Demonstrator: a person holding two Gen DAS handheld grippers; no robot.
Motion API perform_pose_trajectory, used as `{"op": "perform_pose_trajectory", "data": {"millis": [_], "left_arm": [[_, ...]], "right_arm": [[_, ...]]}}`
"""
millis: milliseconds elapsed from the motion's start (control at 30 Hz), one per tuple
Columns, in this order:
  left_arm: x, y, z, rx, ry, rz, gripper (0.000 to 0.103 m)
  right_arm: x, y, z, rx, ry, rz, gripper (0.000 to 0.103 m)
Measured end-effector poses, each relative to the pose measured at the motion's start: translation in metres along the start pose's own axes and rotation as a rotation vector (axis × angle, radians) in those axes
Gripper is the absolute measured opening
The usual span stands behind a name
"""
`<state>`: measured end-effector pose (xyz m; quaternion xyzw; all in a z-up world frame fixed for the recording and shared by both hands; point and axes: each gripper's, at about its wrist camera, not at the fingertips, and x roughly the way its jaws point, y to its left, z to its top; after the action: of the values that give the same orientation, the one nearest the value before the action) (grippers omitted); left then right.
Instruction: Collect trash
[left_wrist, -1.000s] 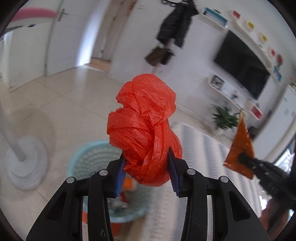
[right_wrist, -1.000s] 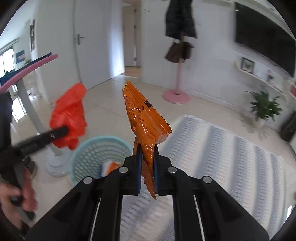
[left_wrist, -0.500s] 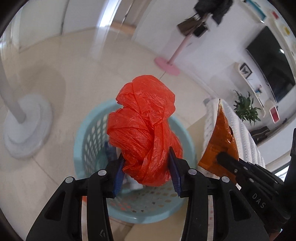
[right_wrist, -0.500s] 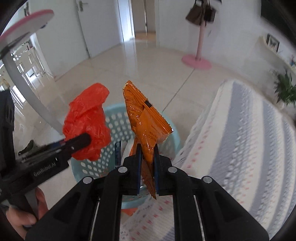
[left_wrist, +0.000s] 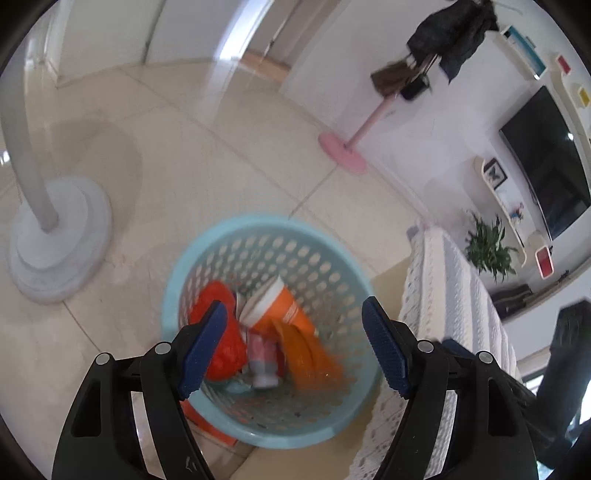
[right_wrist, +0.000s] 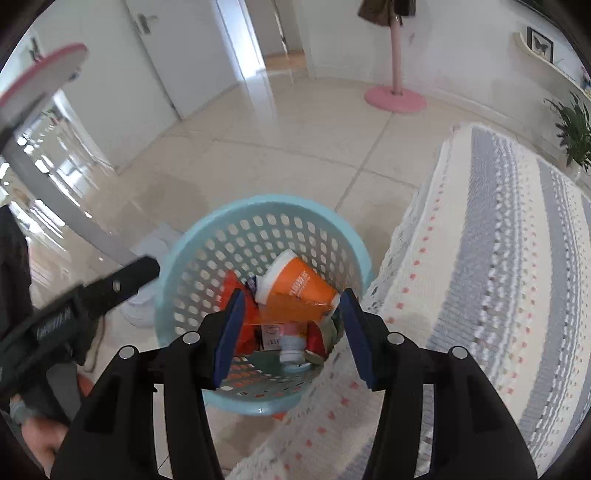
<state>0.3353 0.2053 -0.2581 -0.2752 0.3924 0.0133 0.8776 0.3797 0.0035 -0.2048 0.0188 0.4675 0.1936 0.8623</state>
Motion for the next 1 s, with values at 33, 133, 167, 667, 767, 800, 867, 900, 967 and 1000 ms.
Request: {"op": "perform_pose_trajectory", "data": {"millis": [33, 133, 167, 667, 767, 800, 867, 900, 967, 1000], "left_arm": [[-0.008, -0.007, 0.000, 0.013, -0.021, 0.004, 0.073], [-0.037, -0.042, -0.002, 0.119, -0.063, 0.024, 0.073], [-0.044, -0.051, -0.003, 0.144, -0.083, 0.022, 0.073], [-0.145, -0.192, -0.117, 0.440, -0.358, 0.026, 0.095], [-0.130, -0.189, -0.137, 0.417, -0.379, 0.064, 0.095], [-0.125, -0.186, -0.145, 0.405, -0.402, 0.073, 0.095], [-0.114, -0.189, -0.158, 0.423, -0.449, 0.103, 0.095], [-0.111, -0.190, -0.161, 0.437, -0.460, 0.122, 0.095], [-0.099, -0.196, -0.175, 0.464, -0.497, 0.184, 0.095], [-0.095, -0.196, -0.178, 0.465, -0.506, 0.195, 0.095]], "right_arm": [[-0.012, -0.002, -0.003, -0.008, -0.022, -0.020, 0.050], [-0.055, -0.017, -0.017, 0.007, -0.090, -0.033, 0.050], [-0.068, -0.024, -0.020, 0.028, -0.105, -0.024, 0.050], [-0.210, -0.099, -0.110, 0.063, -0.433, -0.322, 0.071], [-0.211, -0.109, -0.130, 0.054, -0.517, -0.384, 0.071], [-0.209, -0.113, -0.136, 0.046, -0.533, -0.391, 0.071], [-0.203, -0.116, -0.147, 0.015, -0.551, -0.391, 0.071], [-0.200, -0.117, -0.151, -0.003, -0.558, -0.393, 0.071], [-0.192, -0.117, -0.159, -0.034, -0.564, -0.395, 0.071], [-0.188, -0.117, -0.162, -0.041, -0.563, -0.392, 0.071]]}}
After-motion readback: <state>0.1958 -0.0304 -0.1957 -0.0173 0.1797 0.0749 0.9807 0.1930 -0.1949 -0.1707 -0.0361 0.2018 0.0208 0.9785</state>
